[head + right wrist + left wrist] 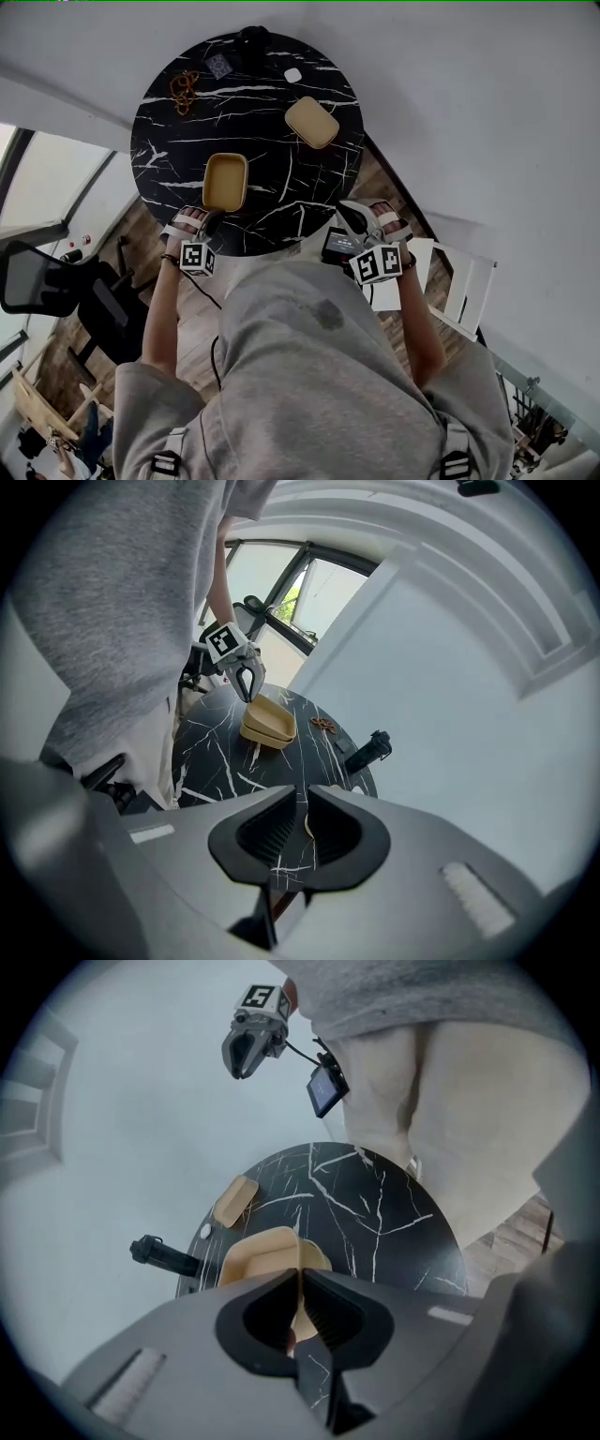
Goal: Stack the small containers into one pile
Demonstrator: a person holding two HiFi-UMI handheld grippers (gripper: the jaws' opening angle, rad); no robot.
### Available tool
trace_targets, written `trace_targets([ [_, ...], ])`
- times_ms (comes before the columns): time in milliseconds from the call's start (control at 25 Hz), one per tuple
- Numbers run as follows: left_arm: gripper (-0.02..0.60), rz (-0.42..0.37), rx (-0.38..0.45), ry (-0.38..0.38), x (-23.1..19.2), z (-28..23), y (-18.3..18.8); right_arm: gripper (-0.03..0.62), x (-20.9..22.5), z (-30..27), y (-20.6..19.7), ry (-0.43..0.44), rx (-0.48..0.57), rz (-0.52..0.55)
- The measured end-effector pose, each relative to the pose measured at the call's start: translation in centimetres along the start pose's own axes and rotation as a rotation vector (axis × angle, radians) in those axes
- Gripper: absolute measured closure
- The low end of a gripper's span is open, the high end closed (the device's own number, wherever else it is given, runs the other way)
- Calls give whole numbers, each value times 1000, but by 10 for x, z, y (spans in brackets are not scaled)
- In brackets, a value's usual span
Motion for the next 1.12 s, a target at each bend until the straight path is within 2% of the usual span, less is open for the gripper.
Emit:
trace_targets([
  [360,557,19,-9,-13,-5,-9,5,543,-2,-8,9,10,3,19],
  [600,535,57,4,5,-10,-1,11,543,-3,-14,13,25,8,23],
  [800,535,82,-20,-59,-1,-17,6,543,-5,-19,16,35,12,31],
  [1120,529,134,-24,-97,7,-31,6,543,-1,-21,11,38,2,29],
])
Point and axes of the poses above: the fingertips, and each gripper's own axes: z backward along the fingers, x to its right, y out of its top, the point moved 6 cm from there along z, backward along the fingers, and after that the axes turned 3 degrees about -z, right-handed, at the moved point
